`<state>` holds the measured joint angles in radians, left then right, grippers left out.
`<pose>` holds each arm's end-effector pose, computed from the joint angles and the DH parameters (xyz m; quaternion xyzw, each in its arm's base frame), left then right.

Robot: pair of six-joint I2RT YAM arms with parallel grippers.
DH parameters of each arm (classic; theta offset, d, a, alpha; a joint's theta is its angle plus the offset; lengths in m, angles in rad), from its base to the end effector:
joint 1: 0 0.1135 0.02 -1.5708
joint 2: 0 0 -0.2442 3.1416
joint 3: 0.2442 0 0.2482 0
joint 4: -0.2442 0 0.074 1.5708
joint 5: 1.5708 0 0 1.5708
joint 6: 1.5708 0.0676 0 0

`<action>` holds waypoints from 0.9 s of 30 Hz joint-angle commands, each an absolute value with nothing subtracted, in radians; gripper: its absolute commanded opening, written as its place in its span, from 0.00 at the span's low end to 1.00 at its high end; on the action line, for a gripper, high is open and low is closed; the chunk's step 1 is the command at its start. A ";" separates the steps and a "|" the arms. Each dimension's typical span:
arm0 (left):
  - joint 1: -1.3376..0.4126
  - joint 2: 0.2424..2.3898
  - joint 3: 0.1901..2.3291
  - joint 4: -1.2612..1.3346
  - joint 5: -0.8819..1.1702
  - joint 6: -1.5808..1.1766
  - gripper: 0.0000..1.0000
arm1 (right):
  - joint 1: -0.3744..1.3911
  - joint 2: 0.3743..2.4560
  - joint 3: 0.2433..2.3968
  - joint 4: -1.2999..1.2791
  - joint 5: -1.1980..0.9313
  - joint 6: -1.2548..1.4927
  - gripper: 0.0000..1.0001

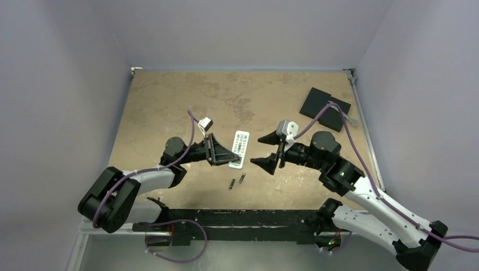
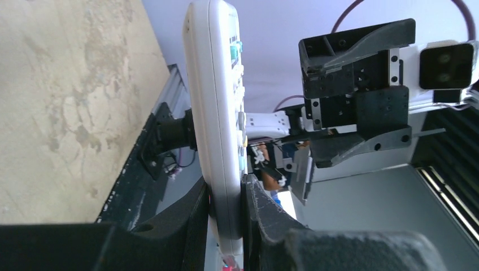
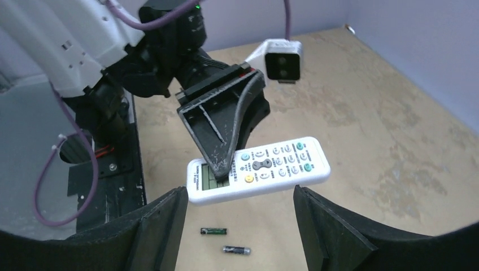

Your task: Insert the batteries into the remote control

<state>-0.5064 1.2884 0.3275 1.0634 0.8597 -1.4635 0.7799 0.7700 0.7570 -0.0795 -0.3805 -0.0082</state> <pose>0.1995 -0.1692 0.1971 -0.0058 0.6831 -0.7167 0.1405 0.1405 0.1743 0.3277 -0.3962 0.6212 0.3784 0.5603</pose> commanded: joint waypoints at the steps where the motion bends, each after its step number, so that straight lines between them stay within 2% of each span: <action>1: -0.491 1.324 0.294 1.421 0.929 -1.664 0.00 | 0.793 0.756 0.767 -0.019 -0.511 -0.203 0.77; 8: -0.486 1.424 0.262 1.775 0.953 -1.905 0.00 | 0.921 0.793 0.815 -0.146 -0.412 -0.473 0.76; 18: -0.485 1.403 0.259 1.779 1.001 -1.950 0.00 | 1.070 0.812 0.868 -0.265 -0.229 -0.778 0.75; 27: -0.486 1.368 0.259 1.780 1.020 -1.987 0.00 | 1.171 0.837 0.868 -0.253 -0.021 -0.942 0.72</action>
